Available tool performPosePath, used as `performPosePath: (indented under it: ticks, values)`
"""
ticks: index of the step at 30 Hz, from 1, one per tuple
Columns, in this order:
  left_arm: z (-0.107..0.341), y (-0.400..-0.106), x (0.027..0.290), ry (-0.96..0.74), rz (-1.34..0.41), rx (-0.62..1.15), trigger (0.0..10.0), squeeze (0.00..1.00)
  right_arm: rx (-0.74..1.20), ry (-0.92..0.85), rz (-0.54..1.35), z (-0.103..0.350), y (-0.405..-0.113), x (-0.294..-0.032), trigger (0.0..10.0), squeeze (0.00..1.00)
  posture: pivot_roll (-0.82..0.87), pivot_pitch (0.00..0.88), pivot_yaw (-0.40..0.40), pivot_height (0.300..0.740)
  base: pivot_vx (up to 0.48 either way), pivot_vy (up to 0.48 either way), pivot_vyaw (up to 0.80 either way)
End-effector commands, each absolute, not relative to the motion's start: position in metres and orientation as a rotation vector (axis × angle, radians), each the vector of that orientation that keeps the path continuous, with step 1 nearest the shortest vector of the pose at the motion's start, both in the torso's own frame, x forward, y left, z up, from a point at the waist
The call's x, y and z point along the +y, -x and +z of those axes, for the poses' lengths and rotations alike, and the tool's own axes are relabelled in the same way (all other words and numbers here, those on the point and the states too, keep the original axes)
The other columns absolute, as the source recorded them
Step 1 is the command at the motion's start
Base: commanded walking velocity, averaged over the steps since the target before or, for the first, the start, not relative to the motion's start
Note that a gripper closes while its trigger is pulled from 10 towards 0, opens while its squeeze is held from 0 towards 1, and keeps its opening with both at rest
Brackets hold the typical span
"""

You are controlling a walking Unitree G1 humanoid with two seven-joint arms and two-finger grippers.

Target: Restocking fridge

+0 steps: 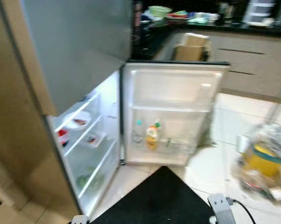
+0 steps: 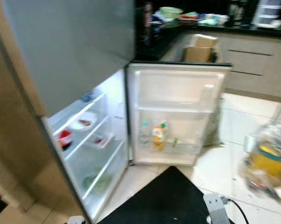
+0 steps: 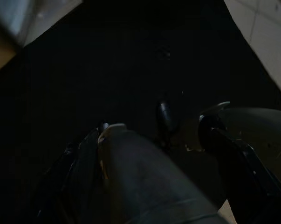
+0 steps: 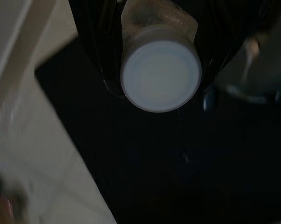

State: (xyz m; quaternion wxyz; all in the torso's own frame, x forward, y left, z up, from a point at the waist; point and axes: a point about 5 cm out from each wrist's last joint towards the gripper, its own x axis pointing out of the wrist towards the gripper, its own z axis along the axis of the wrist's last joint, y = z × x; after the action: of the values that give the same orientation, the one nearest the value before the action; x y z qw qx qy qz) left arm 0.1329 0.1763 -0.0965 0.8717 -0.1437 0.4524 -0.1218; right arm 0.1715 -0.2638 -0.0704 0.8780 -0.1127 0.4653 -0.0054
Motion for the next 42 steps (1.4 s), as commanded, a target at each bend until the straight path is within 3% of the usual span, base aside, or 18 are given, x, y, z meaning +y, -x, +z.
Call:
performPosePath:
  ticks: [1,22,27,35,42]
  values:
    - [-0.096,-0.136,0.174,0.288,-0.26,0.949,10.0,0.0,0.967,0.232,-0.018,-0.07,-0.173,-0.262,10.0,0.0,-0.04,0.0,-0.018,0.74,0.0,0.0,-0.79]
    - [-0.097,-0.139,0.174,0.265,-0.238,0.967,10.0,0.0,1.014,0.224,0.001,-0.079,-0.162,-0.252,10.0,0.0,-0.04,0.0,-0.016,0.74,0.0,0.0,-0.77]
    - [-0.096,-0.139,0.173,0.277,-0.252,0.963,10.0,0.0,1.015,0.221,0.001,-0.079,-0.161,-0.252,10.0,0.0,-0.04,0.0,-0.015,0.74,0.0,0.0,0.0]
    - [-0.097,-0.138,0.176,0.26,-0.231,0.974,10.0,0.0,1.027,0.229,0.007,-0.081,-0.157,-0.252,10.0,0.0,-0.04,0.0,-0.015,0.74,0.0,-0.442,0.0]
    - [-0.098,-0.136,0.178,0.266,-0.186,0.987,10.0,0.0,1.029,0.239,0.016,-0.082,-0.156,-0.251,10.0,0.0,-0.04,0.0,-0.015,0.74,0.0,0.0,0.0]
